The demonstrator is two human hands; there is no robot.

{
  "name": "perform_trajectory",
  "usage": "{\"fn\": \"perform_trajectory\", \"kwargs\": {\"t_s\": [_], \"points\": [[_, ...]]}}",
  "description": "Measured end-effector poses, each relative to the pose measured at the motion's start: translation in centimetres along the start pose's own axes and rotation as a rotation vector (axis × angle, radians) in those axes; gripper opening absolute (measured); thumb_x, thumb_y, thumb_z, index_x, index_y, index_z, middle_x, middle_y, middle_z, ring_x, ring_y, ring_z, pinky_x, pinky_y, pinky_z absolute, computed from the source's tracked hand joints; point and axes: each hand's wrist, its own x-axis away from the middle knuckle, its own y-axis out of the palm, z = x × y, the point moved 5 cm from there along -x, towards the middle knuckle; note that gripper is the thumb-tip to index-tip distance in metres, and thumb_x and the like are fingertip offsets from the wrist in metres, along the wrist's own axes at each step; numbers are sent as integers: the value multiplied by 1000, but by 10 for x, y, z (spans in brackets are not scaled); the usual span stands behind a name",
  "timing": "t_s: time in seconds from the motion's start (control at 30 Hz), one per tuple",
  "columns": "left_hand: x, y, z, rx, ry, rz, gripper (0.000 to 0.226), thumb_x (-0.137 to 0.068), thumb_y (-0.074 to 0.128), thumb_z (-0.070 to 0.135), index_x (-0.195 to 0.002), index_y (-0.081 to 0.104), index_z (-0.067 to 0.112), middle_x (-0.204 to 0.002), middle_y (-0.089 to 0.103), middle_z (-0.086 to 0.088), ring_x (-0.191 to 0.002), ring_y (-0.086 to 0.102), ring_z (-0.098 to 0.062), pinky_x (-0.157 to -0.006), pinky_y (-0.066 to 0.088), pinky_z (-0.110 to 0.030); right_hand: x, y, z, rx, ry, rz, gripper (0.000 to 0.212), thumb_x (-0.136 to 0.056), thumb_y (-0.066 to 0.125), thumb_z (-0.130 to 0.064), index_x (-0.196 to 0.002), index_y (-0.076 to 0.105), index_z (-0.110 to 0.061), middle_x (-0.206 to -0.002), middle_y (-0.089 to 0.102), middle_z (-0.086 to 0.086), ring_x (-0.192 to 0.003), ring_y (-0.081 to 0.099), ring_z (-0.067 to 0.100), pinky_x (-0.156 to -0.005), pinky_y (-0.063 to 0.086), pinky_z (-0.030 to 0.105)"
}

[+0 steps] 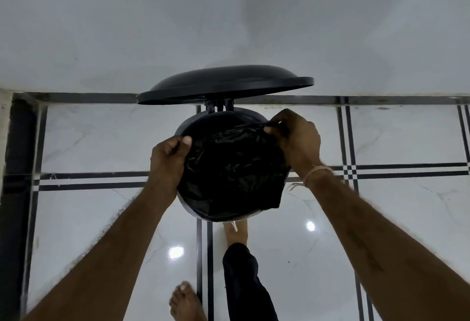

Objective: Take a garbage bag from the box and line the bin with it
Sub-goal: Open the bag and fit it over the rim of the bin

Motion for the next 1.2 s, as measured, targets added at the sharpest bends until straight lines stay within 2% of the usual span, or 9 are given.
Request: {"fn": "perform_trajectory", "kwargs": {"t_s": [0.1,0.17,0.27,0.37,0.5,0.7,0.8,0.9,1.2], "points": [[0,-10,-9,-151,130,222,30,-99,58,44,-90,71,19,-88,73,-3,-85,68,-21,-79,56,-39,16,-9,-27,141,-221,235,20,-96,63,-39,-97,70,-20,-96,71,-1,-92,59,26,-71,51,43],[3,-9,-9,-237,158,336,32,-99,55,47,-89,67,19,-85,68,-2,-81,63,-22,-74,50,-34,26,12,-31,110,-167,86,22,-98,62,-41,-100,70,-20,-99,72,1,-93,62,25,-69,54,40],[6,5,-4,-261,190,355,31,-104,53,37,-83,59,14,-69,58,4,-66,52,-12,-62,41,-25,23,46,-16,-487,286,-206,14,-99,66,-16,-87,66,-21,-100,76,8,-91,72,26,-81,63,42],[-3,9,-11,-97,100,382,29,-103,55,30,-81,59,12,-68,56,4,-67,48,-13,-68,43,-26,16,69,-10,-940,399,-266,28,-99,56,7,-83,65,-15,-84,70,6,-86,67,25,-78,60,30],[-9,6,-25,98,-62,314,30,-101,61,30,-74,65,18,-70,60,3,-70,53,-17,-74,48,-36,16,76,11,-527,377,-330,20,-97,66,-12,-78,67,-20,-80,72,3,-81,74,26,-74,63,32],[-6,-11,-14,208,-192,157,31,-103,58,34,-87,70,10,-82,69,-5,-68,64,-18,-56,56,-24,7,41,10,-750,182,-488,30,-99,69,-25,-92,68,5,-77,63,10,-66,61,13,-62,52,19],[-11,-16,-13,266,-289,106,34,-99,60,43,-101,73,11,-97,75,-7,-83,71,-24,-74,59,-37,3,35,9,-838,200,-566,43,-94,69,-38,-95,70,5,-83,66,15,-72,63,21,-73,55,28],[-11,-13,-12,343,-333,59,38,-97,61,46,-106,73,11,-106,77,-11,-94,73,-30,-87,57,-47,2,39,7,-964,250,-463,36,-99,64,-37,-86,73,-5,-78,71,10,-69,67,23,-72,59,32],[-35,-20,-13,232,-163,153,24,-93,72,39,-83,70,17,-85,74,-4,-76,71,-23,-66,64,-40,-20,44,13,-685,277,26,44,-86,77,-48,-69,69,-9,-68,72,4,-67,66,19,-83,62,47]]}}
